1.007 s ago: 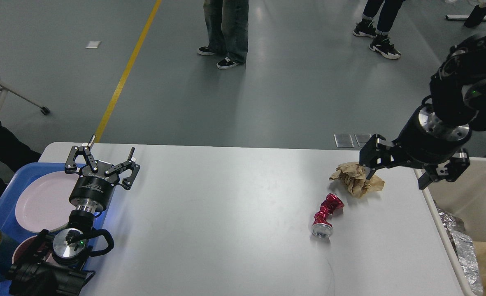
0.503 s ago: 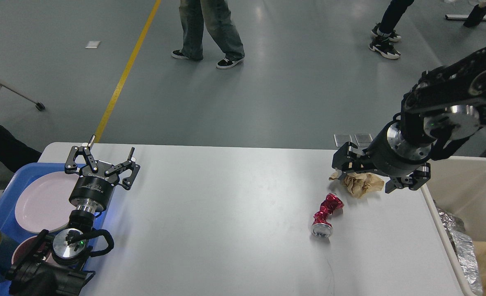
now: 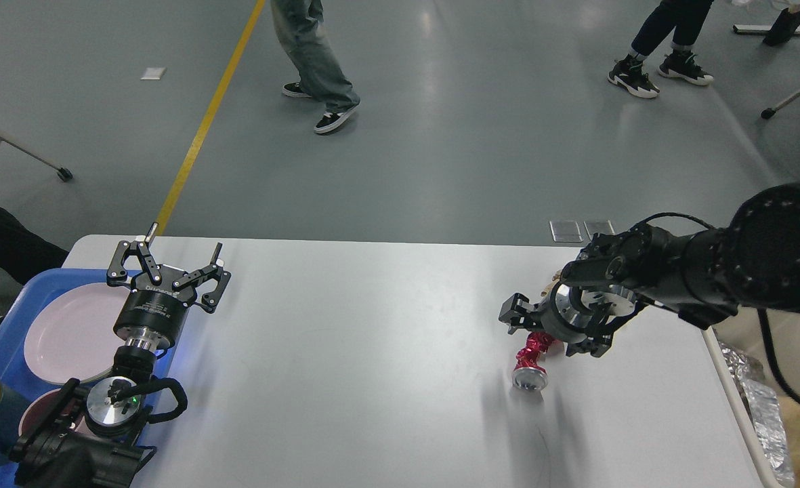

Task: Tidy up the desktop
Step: 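Reach the right gripper down to the red wrapper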

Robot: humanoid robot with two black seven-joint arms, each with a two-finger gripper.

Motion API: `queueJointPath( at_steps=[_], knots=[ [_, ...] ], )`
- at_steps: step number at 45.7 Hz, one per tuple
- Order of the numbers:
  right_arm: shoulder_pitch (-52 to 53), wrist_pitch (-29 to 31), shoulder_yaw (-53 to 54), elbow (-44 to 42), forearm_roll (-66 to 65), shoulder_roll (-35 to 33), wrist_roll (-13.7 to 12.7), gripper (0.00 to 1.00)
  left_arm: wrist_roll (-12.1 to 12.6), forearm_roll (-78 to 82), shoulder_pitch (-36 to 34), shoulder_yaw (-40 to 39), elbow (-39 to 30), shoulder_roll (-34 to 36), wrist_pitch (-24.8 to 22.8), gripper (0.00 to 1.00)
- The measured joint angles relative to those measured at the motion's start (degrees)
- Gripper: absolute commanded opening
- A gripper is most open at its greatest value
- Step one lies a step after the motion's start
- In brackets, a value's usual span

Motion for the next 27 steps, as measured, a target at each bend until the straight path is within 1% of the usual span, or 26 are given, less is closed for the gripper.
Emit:
queueJointPath(
  at_steps=[2, 4, 9, 14, 27],
  knots=[
    [-4.4, 0.0, 0.0, -4.9, -0.3, 2.3, 0.0, 1.00, 0.0, 0.0, 0.0, 0.0, 0.0, 0.0, 0.0, 0.97],
    [-6.8, -0.1, 0.0, -7.9, -0.4, 3.4, 0.0, 1.00, 0.0, 0.0, 0.0, 0.0, 0.0, 0.0, 0.0, 0.97],
    [-10.2, -0.4, 0.0, -12.1, -0.6, 4.3, 0.0, 1.00, 0.0, 0.0, 0.0, 0.0, 0.0, 0.0, 0.0, 0.97],
    [-12.2, -1.5, 0.0, -14.9, -0.7, 4.7, 0.0, 1.00, 0.0, 0.0, 0.0, 0.0, 0.0, 0.0, 0.0, 0.97],
    [-15.2, -3.5, 0.2, -18.1, -0.9, 5.4, 0.0, 1.00, 0.0, 0.0, 0.0, 0.0, 0.0, 0.0, 0.0, 0.97]
  ],
)
